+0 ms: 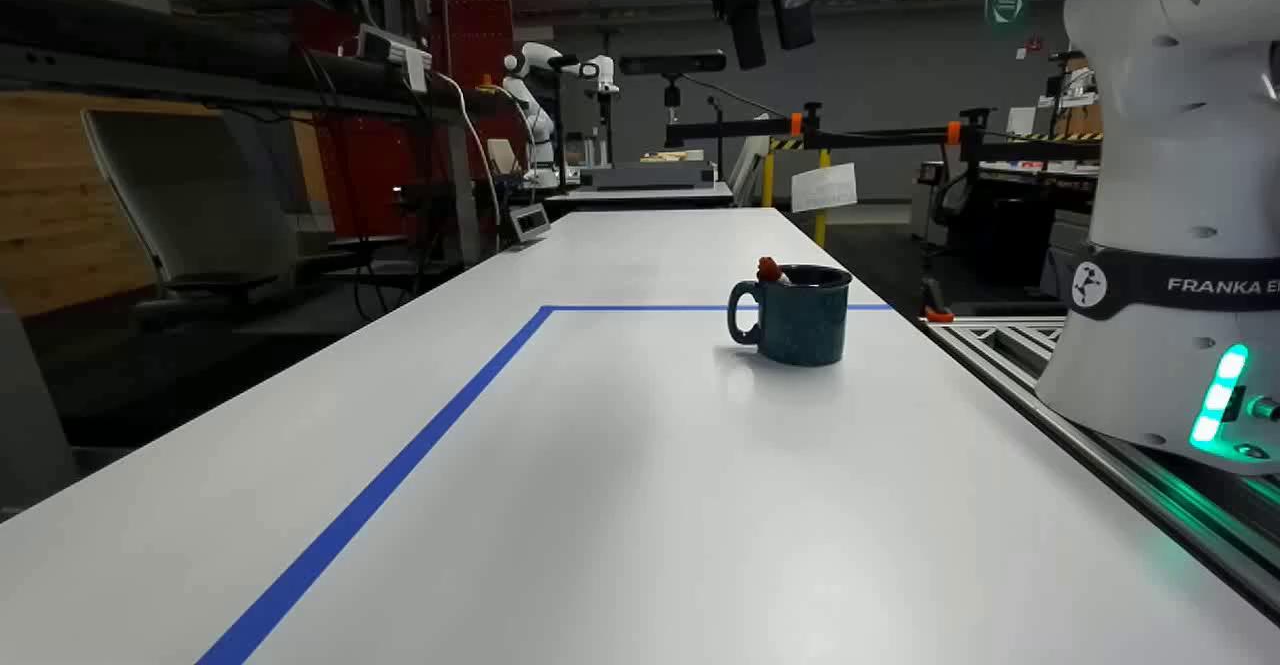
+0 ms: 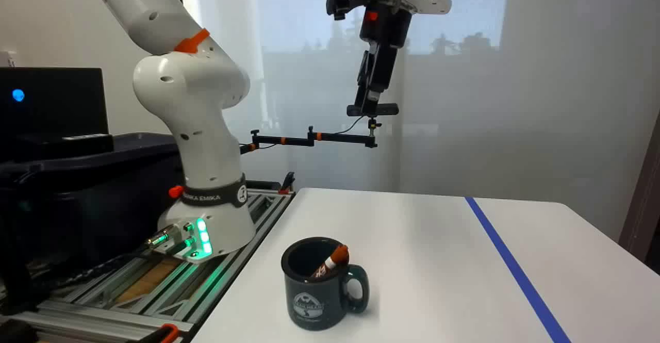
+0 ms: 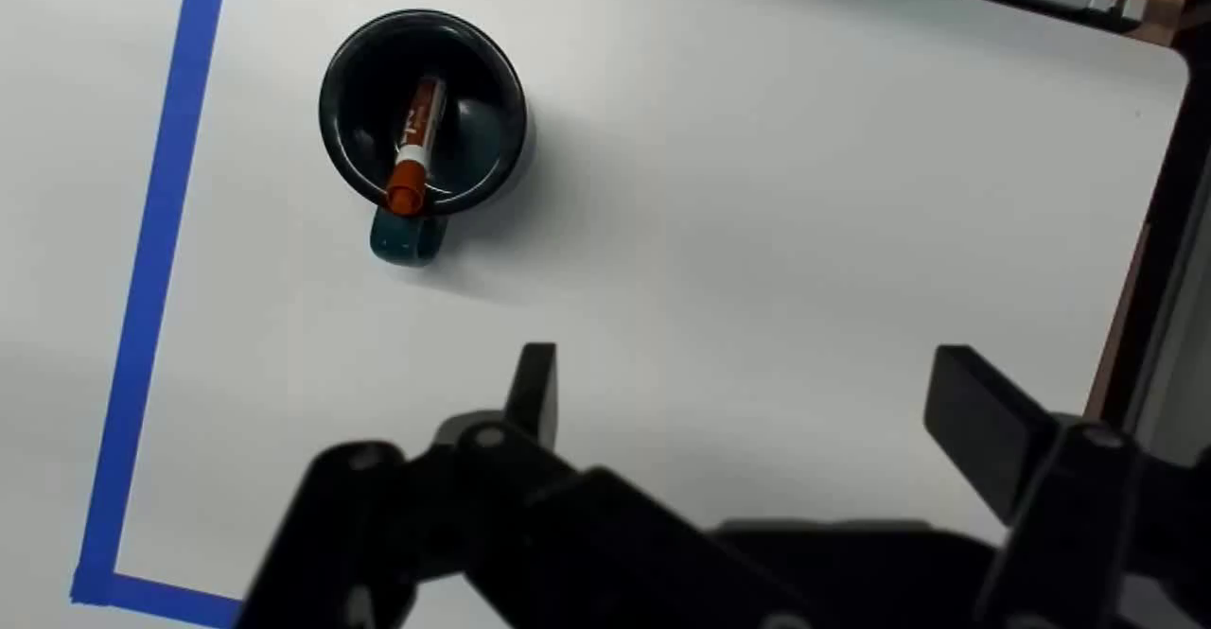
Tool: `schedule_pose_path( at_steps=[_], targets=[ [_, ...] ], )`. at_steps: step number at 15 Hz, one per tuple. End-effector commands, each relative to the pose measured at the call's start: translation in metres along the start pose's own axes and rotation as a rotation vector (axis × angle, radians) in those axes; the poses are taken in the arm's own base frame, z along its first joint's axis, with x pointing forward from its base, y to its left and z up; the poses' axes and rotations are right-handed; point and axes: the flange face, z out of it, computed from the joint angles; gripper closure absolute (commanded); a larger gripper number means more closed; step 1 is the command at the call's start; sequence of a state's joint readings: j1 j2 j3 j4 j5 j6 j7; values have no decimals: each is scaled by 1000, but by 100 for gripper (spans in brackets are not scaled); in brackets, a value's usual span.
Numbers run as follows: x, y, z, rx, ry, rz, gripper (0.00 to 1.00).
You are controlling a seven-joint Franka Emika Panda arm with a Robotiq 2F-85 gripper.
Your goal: Remove the marker from the cup
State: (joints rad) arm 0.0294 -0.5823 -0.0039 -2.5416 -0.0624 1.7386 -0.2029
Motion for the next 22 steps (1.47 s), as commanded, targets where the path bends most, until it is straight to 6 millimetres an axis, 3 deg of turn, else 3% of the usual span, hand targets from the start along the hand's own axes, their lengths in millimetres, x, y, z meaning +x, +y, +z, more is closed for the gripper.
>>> schedule_pose_path(
  at_steps=[1,5,7,16,19,22],
  targets=[
    [0,0,0,0,0,0,0],
    [0,0,-1,0,0,0,0],
    [0,13,4,36,-32,18,0],
    [-35,101,91,263,-109,190,0],
    [-36,117,114,261,-119,198,0],
    [-26,125,125,220,-132,171,0]
  ],
)
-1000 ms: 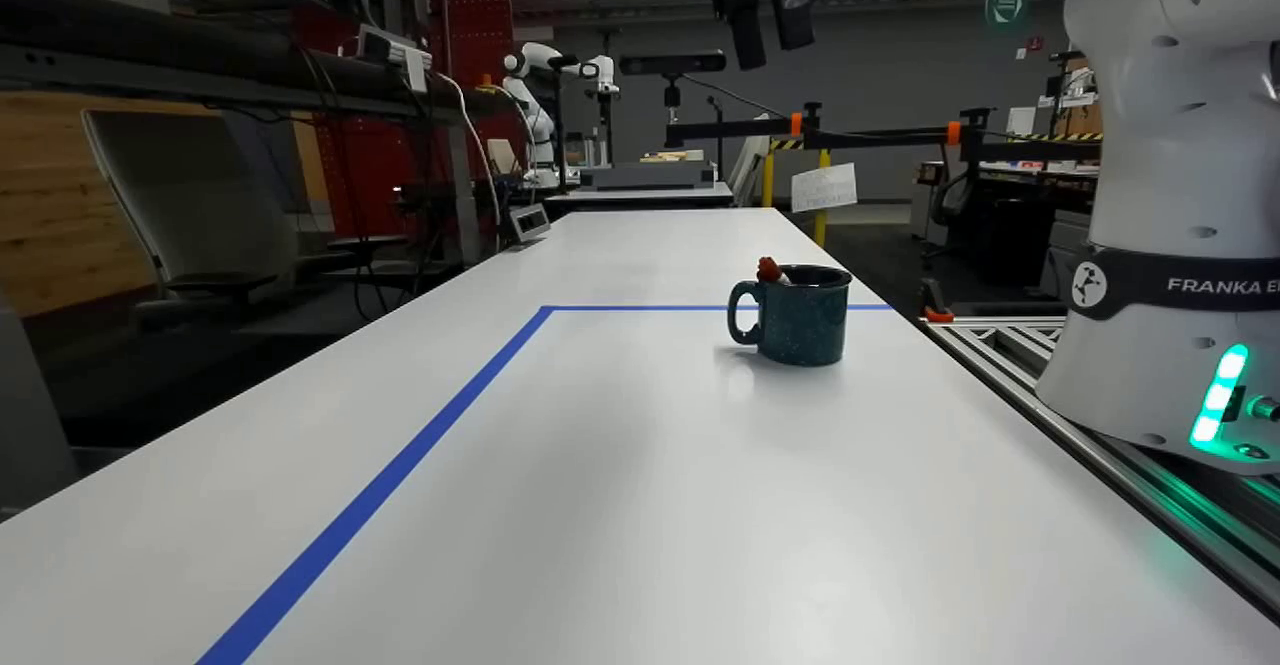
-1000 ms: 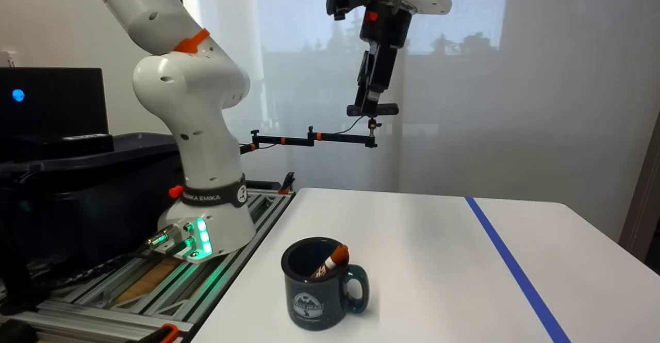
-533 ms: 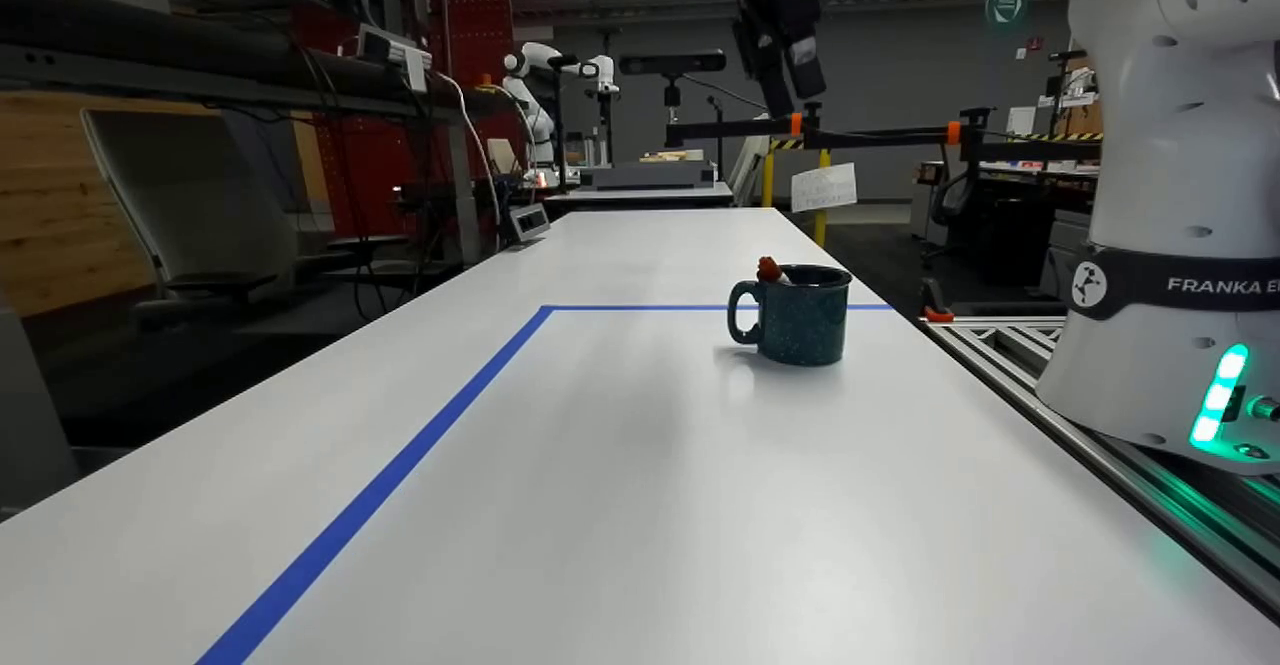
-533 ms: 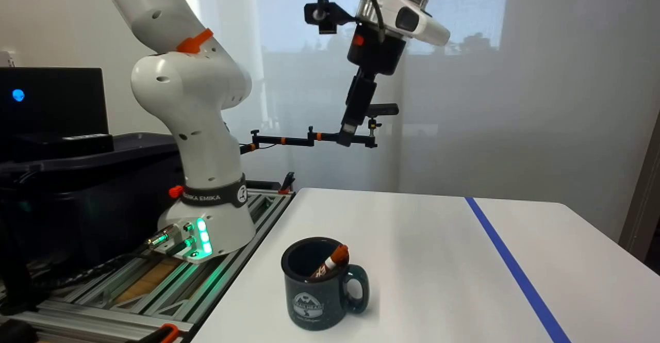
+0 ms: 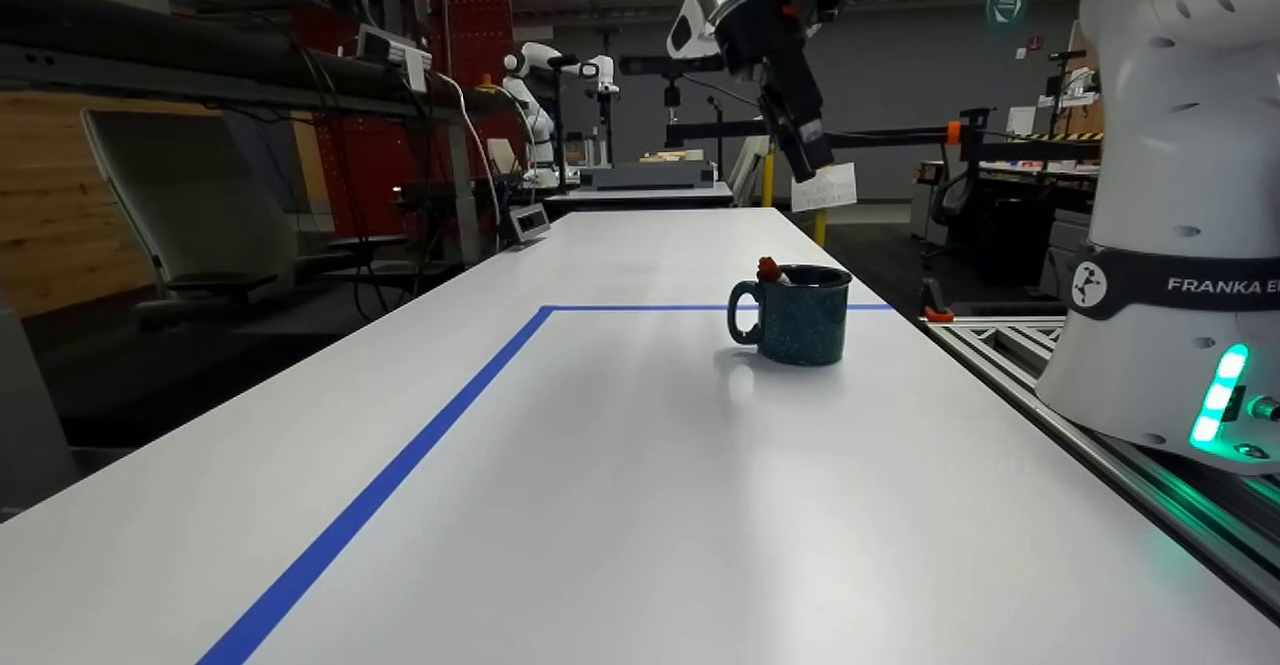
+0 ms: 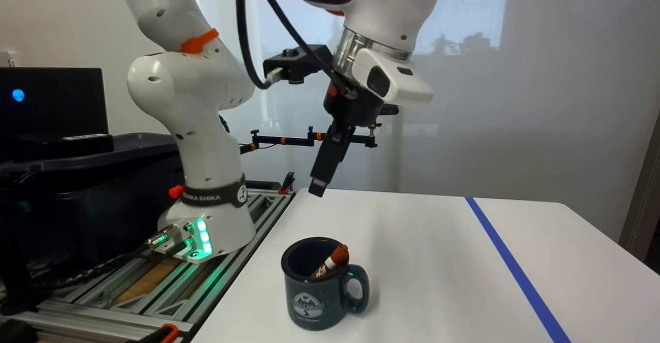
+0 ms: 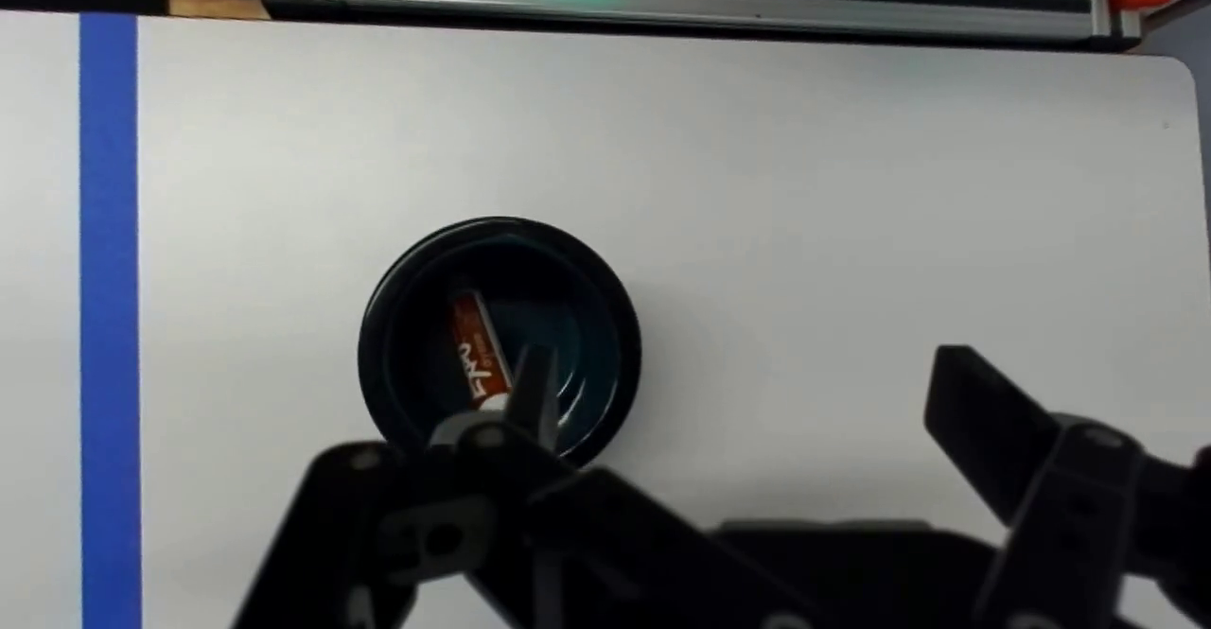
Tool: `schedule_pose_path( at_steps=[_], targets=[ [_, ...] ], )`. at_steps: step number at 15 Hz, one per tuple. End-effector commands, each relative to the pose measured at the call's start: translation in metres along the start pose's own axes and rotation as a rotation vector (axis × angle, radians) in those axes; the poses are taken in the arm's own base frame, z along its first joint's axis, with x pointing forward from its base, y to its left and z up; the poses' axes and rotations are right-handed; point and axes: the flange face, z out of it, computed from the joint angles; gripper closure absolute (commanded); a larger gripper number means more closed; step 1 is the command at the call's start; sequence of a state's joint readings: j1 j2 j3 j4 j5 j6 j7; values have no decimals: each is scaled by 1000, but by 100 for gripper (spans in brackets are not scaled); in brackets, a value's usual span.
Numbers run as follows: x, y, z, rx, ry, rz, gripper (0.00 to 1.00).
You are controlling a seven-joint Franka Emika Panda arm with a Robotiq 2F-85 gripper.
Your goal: Remove the marker from the cup
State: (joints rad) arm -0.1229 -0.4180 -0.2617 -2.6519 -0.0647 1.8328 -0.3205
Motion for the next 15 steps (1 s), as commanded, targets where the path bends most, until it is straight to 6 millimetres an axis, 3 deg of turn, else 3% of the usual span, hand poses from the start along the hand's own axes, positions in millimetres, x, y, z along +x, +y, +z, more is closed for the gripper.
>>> schedule_pose_path(
  at_steps=[1,9,10,15],
  targets=[
    [17,8,9,-57,-14,-39,0],
    [59,5,28,-309,-37,-199,0],
    [48,2,30,-246,-46,-169,0],
    [60,2,32,-276,-37,-186,0]
  ],
)
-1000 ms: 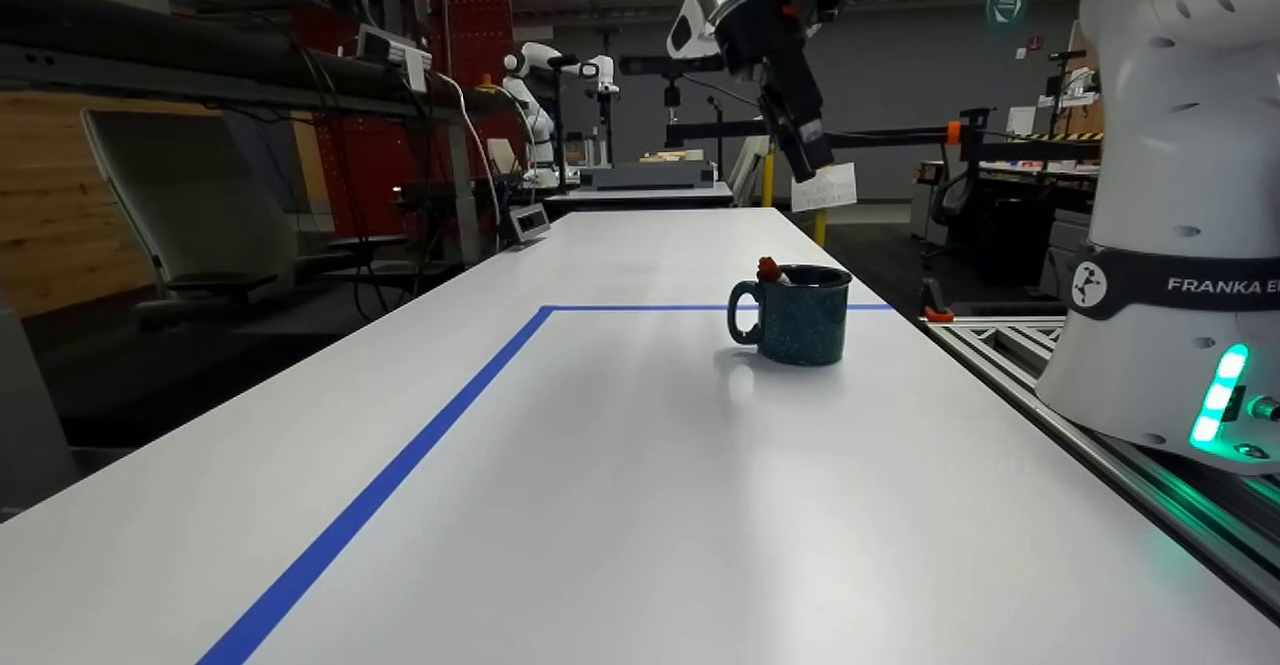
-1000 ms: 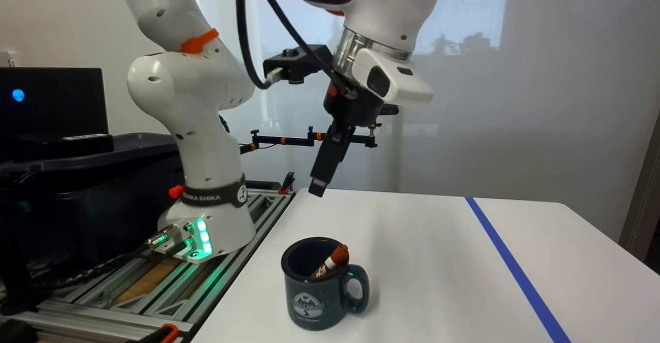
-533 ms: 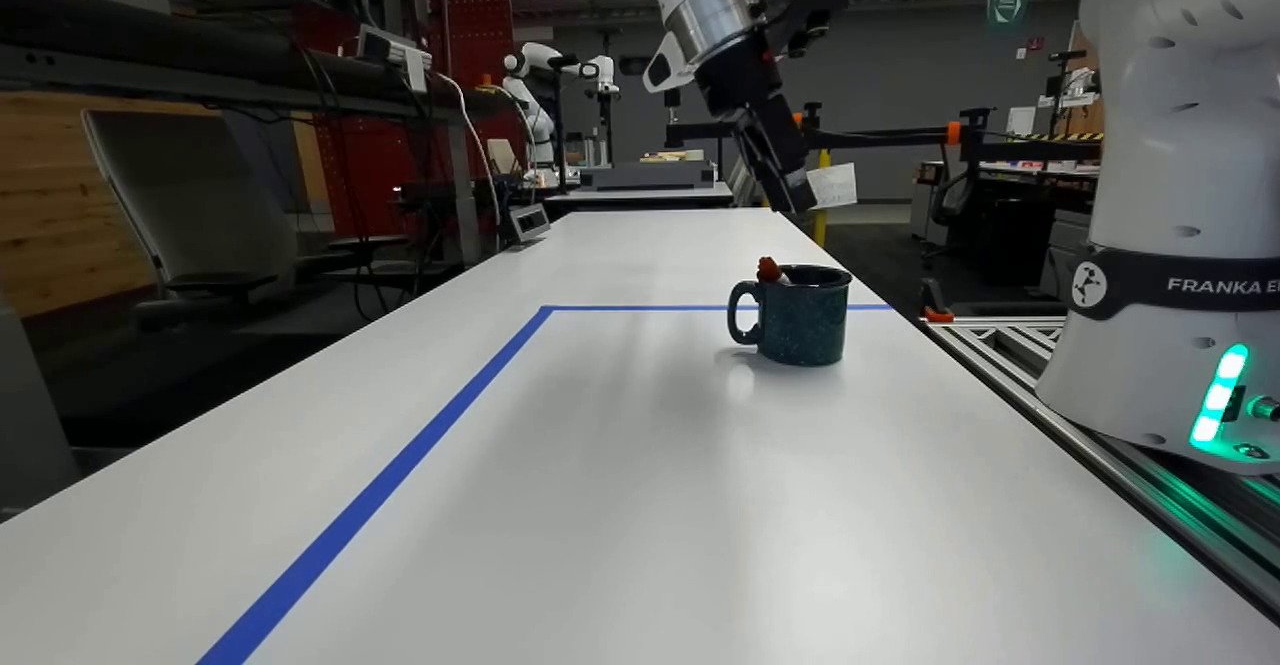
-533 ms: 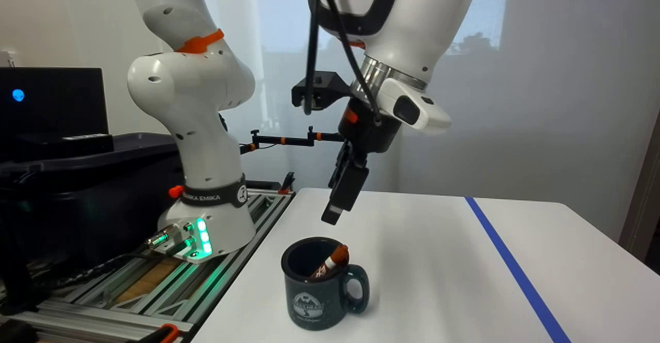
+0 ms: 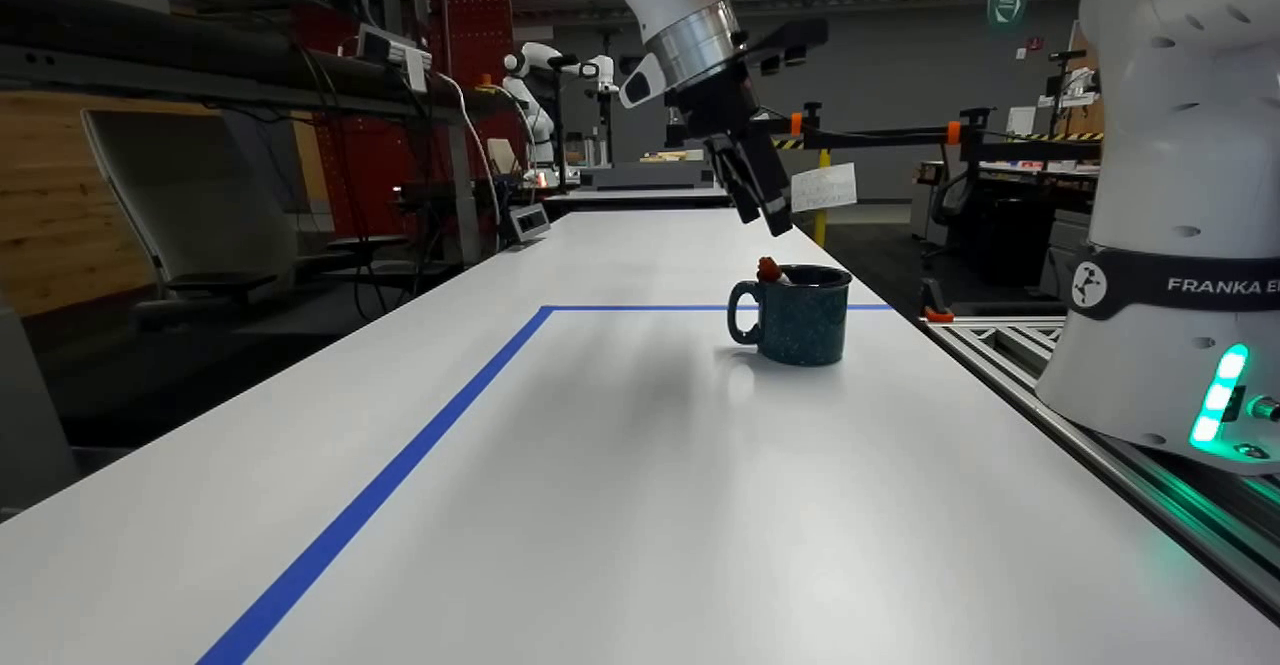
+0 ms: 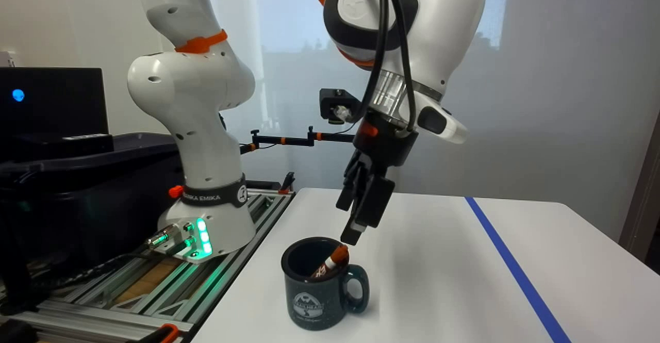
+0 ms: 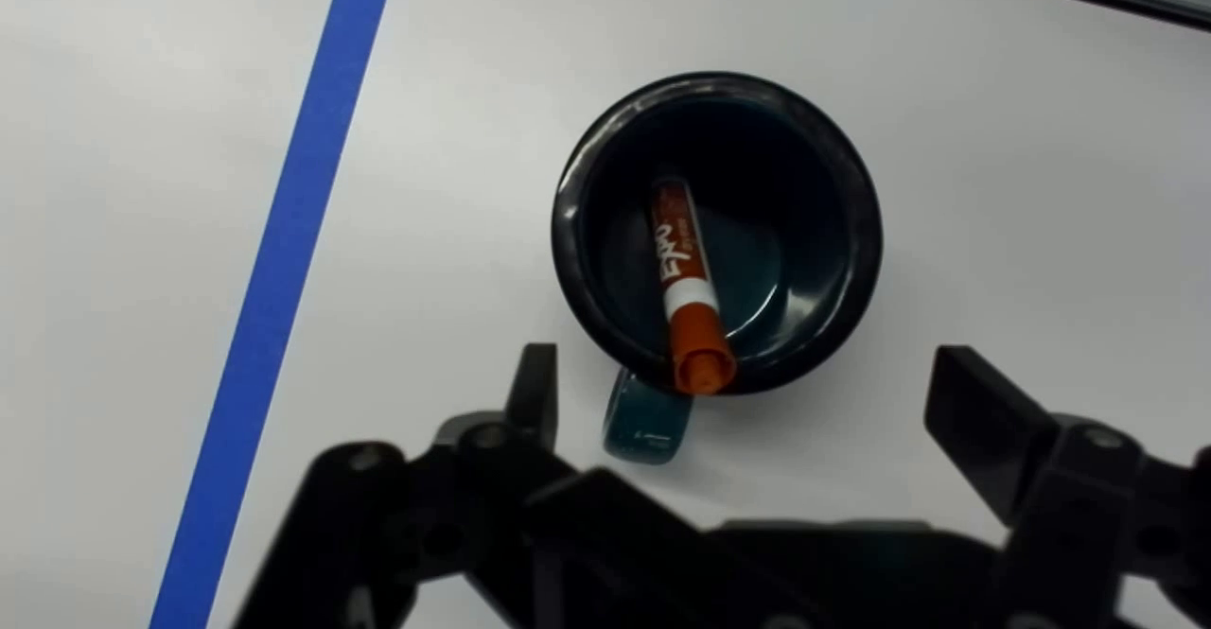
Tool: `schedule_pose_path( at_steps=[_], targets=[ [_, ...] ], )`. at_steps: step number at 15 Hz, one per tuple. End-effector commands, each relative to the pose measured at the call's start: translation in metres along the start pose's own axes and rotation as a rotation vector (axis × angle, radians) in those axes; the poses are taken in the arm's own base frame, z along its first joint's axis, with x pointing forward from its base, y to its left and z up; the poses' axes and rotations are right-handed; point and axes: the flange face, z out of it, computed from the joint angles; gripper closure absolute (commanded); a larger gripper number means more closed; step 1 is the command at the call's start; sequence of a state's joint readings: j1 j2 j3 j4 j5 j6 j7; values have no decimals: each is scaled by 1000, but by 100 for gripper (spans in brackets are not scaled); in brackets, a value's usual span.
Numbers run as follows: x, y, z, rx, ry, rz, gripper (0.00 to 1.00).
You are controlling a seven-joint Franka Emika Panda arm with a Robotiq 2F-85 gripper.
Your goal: Remove the marker from the cup
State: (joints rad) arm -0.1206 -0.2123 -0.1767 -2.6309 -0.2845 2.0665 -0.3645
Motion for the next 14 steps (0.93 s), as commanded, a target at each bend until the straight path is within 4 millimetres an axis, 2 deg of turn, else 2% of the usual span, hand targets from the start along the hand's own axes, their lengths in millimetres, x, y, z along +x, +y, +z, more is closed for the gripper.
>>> schedule_pose_path(
  at_steps=[1,12,13,14],
  targets=[
    [3,1,0,12,-3,3,0],
    [19,8,18,2,-37,-57,0],
    [21,8,20,4,-40,-62,12],
    [23,9,22,5,-40,-67,17]
  ],
)
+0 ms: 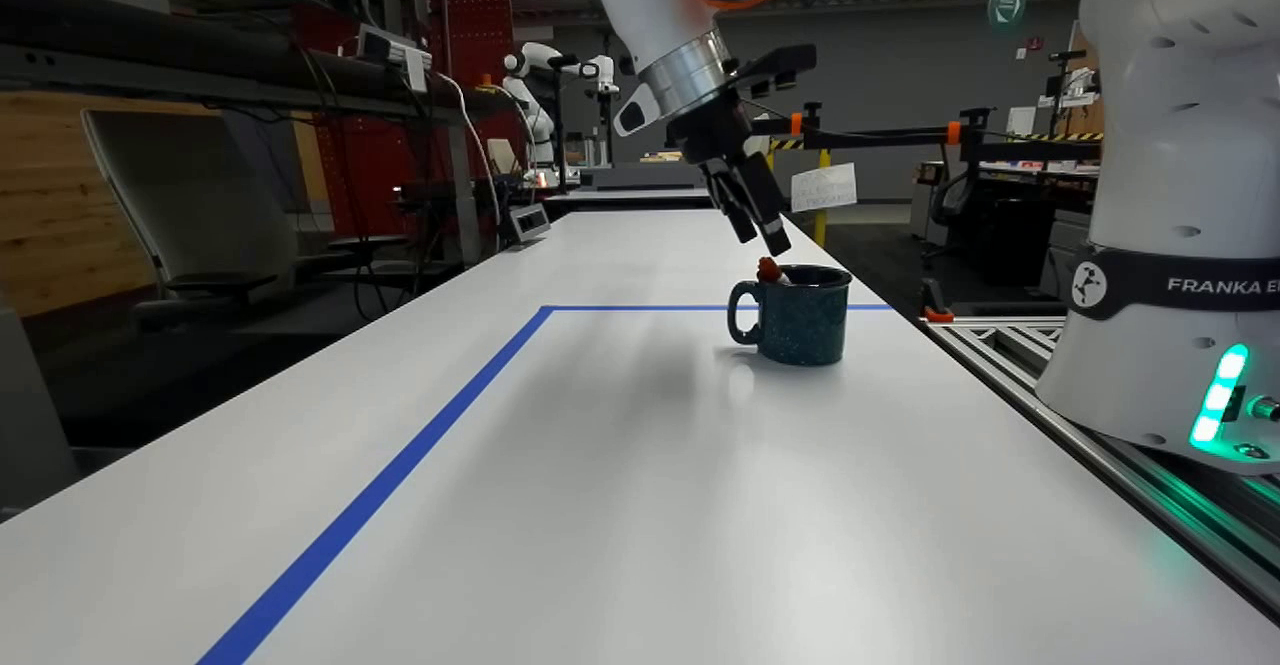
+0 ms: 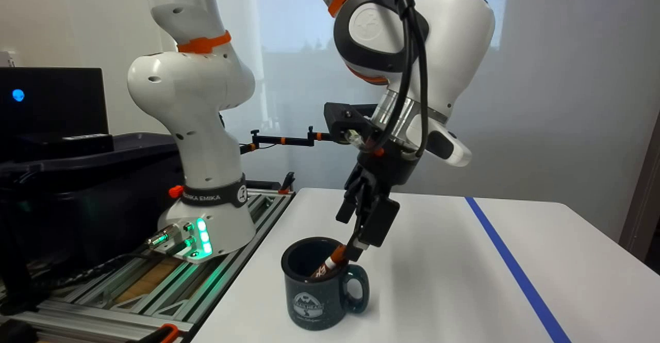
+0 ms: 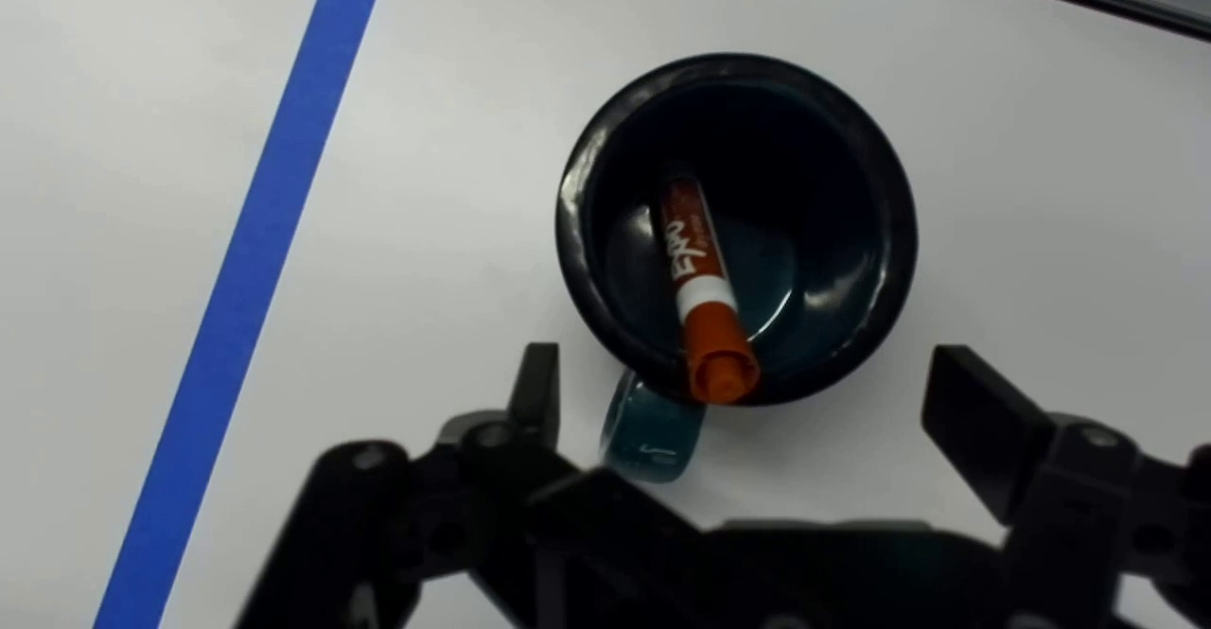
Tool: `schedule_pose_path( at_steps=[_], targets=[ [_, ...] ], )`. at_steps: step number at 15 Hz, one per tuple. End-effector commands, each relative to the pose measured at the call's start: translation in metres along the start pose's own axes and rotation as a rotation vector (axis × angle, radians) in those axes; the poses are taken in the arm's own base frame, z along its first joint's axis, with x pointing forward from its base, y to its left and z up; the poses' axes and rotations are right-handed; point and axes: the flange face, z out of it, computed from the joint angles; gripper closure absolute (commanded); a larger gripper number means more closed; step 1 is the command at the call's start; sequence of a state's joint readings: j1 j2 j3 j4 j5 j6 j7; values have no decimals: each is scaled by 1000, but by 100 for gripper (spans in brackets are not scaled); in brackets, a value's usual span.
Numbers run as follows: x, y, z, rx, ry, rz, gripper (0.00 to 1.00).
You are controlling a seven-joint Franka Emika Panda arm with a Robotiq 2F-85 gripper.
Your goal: Remove the marker from the cup
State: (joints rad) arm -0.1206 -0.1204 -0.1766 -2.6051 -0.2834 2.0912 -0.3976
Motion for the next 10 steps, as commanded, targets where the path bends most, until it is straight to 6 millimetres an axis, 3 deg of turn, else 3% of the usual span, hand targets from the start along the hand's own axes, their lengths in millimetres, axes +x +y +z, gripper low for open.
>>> schedule_pose_path(
  at_steps=[1,2,3,5,6,7,8,10],
  targets=[
    [9,5,3,-6,-3,-30,32],
    [10,5,5,-4,-8,-33,42],
    [11,5,6,-1,-13,-38,38],
    [13,5,9,2,-22,-40,50],
    [13,5,10,5,-26,-44,46],
    [14,5,11,5,-28,-45,54],
    [14,5,11,6,-31,-44,52],
    [15,5,11,6,-33,-46,63]
  ],
)
